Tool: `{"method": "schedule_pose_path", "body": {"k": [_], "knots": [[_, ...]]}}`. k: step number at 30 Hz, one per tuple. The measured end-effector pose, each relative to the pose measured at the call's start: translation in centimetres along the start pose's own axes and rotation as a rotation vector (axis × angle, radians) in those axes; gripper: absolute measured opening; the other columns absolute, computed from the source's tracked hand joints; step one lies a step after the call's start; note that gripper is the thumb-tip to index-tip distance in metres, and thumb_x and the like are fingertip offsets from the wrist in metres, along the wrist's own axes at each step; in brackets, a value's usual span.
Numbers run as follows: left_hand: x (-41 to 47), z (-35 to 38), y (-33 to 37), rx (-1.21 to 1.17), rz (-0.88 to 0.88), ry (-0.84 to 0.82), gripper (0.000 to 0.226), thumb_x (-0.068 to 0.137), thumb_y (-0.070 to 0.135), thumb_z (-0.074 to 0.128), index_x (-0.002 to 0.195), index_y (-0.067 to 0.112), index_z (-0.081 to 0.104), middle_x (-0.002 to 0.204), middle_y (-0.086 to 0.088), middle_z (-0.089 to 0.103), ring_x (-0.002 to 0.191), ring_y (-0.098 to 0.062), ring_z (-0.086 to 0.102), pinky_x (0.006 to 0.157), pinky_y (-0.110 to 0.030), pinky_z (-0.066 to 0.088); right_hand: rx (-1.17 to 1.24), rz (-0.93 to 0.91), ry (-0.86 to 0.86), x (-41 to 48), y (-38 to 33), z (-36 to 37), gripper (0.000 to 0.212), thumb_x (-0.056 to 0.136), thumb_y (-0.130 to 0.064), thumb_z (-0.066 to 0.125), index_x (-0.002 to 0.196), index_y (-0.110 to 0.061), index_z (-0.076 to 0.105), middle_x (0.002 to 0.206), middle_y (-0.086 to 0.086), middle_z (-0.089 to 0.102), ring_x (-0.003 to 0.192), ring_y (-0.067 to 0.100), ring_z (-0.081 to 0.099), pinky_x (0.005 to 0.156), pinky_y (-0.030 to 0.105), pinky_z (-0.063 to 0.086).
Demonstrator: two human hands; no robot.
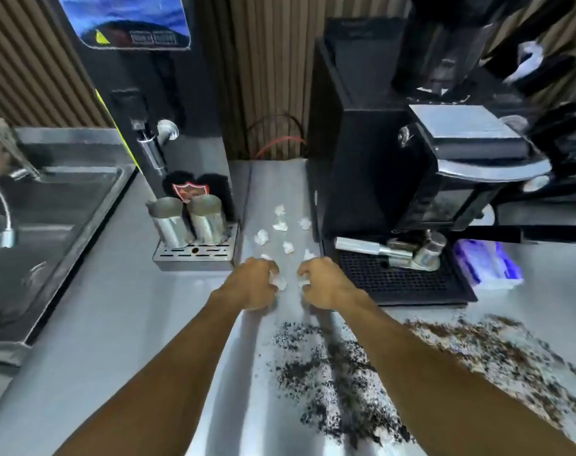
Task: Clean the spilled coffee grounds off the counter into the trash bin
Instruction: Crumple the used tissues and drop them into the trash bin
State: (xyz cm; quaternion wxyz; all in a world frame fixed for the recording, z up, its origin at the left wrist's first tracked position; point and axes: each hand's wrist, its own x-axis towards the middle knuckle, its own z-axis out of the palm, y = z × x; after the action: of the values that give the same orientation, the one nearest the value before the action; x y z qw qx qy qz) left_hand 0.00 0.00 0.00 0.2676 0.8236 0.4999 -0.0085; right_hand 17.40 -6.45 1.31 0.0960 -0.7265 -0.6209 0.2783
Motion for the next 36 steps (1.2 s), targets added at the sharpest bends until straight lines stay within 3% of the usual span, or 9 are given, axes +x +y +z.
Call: {"method": "schedule_pose_path", "body": {"k": [5,9,13,20,26,29,32,36], "knots": [[0.8,2.1,-0.5,-0.031,0.063,0.048,0.031,0.080,0.017,0.065,0.111,0.023,0.066,0.108,-0.003,0.063,0.098,-0.023,0.058,0.083,-0.032,0.050,-0.042,0.041,0.018,1.0,0.3,1.8,0.043,0.083,-0.001,0.064,0.122,-0.018,0.063,0.129,0.006,0.057,0.118,0.024,0.055,0.105,0.032,0.043],[1.3,2.4,-0.4,-0.044,0.096,0.107,0.014,0.076,0.003,0.057,0.077,0.014,0.065,0.080,-0.008,0.061,0.080,-0.030,0.060,0.063,-0.031,0.047,-0.049,0.051,0.065,1.6,0.0,2.5,0.032,0.083,-0.001,0.062,0.110,-0.016,0.070,0.121,0.008,0.060,0.107,0.027,0.060,0.097,0.037,0.051],[0.9,2.7,-0.1,-0.065,0.100,0.155,0.022,0.081,0.005,0.058,0.095,0.013,0.073,0.092,-0.009,0.068,0.086,-0.027,0.061,0.073,-0.030,0.052,-0.017,0.057,0.091,1.4,0.3,3.0,0.028,0.084,-0.003,0.064,0.107,-0.018,0.072,0.120,0.007,0.062,0.108,0.024,0.060,0.100,0.036,0.049],[-1.3,2.0,1.4,-0.081,0.088,0.215,0.030,0.085,0.017,0.064,0.115,0.011,0.069,0.110,-0.014,0.069,0.103,-0.029,0.063,0.090,-0.034,0.052,0.074,0.048,0.119,-1.3,0.6,1.6,0.036,0.084,-0.002,0.061,0.116,-0.018,0.069,0.130,0.009,0.057,0.124,0.025,0.048,0.109,0.038,0.041],[-5.3,2.7,4.2,-0.128,0.088,0.227,0.035,0.084,0.011,0.062,0.119,0.008,0.067,0.114,-0.015,0.070,0.108,-0.031,0.063,0.095,-0.032,0.050,0.136,0.040,0.149,-6.0,1.7,0.7,0.039,0.086,-0.001,0.058,0.118,-0.021,0.067,0.133,0.010,0.050,0.126,0.024,0.042,0.113,0.037,0.037],[-8.4,3.8,6.6,-0.165,0.092,0.235,0.037,0.086,0.008,0.060,0.123,0.010,0.065,0.111,-0.015,0.070,0.105,-0.029,0.063,0.096,-0.033,0.050,0.191,0.045,0.187,-9.1,2.6,0.7,0.037,0.083,-0.002,0.063,0.111,-0.025,0.070,0.124,0.006,0.058,0.115,0.020,0.053,0.106,0.035,0.045],[-11.9,5.5,9.1,-0.199,0.101,0.244,0.034,0.084,0.007,0.062,0.117,0.014,0.068,0.095,-0.012,0.071,0.093,-0.028,0.065,0.089,-0.037,0.054,0.222,0.011,0.208,-13.2,3.6,0.6,0.034,0.082,0.004,0.064,0.108,-0.016,0.072,0.111,0.004,0.068,0.099,0.015,0.061,0.092,0.024,0.050],[-16.5,9.0,12.2,-0.223,0.120,0.210,0.035,0.084,0.005,0.061,0.116,0.016,0.071,0.107,-0.008,0.073,0.101,-0.024,0.066,0.096,-0.032,0.051,0.246,0.008,0.198,-19.4,5.7,1.4,0.035,0.079,0.009,0.066,0.105,-0.014,0.073,0.106,0.002,0.071,0.092,0.011,0.061,0.085,0.020,0.050]]}}
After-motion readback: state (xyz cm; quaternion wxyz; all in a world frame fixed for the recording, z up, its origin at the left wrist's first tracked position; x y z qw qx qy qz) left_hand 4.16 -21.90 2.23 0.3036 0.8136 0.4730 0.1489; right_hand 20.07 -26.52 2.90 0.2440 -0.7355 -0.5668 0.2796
